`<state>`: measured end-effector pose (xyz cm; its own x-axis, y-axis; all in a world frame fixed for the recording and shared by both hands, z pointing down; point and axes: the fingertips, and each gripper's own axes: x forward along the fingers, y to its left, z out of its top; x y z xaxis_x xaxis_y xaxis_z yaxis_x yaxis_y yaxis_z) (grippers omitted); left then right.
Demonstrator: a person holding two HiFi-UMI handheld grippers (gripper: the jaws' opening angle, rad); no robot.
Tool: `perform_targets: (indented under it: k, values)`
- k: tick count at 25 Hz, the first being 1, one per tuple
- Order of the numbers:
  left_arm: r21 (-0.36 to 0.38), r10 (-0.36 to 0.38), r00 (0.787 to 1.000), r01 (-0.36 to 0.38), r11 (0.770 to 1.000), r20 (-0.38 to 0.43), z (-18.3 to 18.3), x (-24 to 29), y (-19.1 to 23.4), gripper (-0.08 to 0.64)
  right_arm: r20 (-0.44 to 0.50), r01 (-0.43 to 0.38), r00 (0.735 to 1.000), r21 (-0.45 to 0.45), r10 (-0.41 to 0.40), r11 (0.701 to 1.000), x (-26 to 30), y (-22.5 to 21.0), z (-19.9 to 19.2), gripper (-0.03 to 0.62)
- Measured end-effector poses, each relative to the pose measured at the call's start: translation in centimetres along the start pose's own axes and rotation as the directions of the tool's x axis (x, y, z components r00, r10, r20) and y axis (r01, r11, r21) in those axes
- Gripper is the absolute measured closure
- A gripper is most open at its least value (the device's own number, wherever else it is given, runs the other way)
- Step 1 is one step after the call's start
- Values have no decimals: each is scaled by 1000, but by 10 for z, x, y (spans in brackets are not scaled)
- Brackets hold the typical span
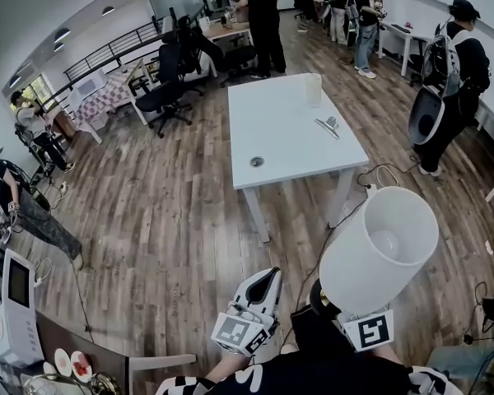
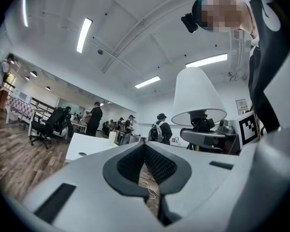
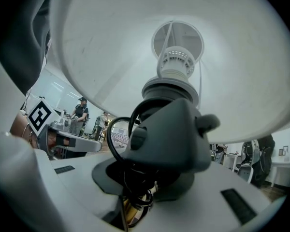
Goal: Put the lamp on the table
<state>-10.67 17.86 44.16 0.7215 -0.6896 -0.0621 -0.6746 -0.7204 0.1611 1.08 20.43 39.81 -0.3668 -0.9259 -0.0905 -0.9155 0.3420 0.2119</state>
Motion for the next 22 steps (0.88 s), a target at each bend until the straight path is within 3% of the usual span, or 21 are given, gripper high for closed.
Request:
perform_targets:
  k: [7, 13, 22]
  values:
    - [30, 11, 999, -12, 999, 39, 21, 86, 34, 555, 47, -76, 996, 4, 75, 997, 77, -49, -5, 486]
    - [27, 105, 992, -107, 994, 68, 35, 140, 85, 555, 79, -115, 990, -64, 120, 991, 138, -92, 1, 486]
    - [19, 153, 986, -155, 988, 69, 31, 199, 104, 555, 86, -140, 986, -35, 143, 989, 185, -144, -15, 488]
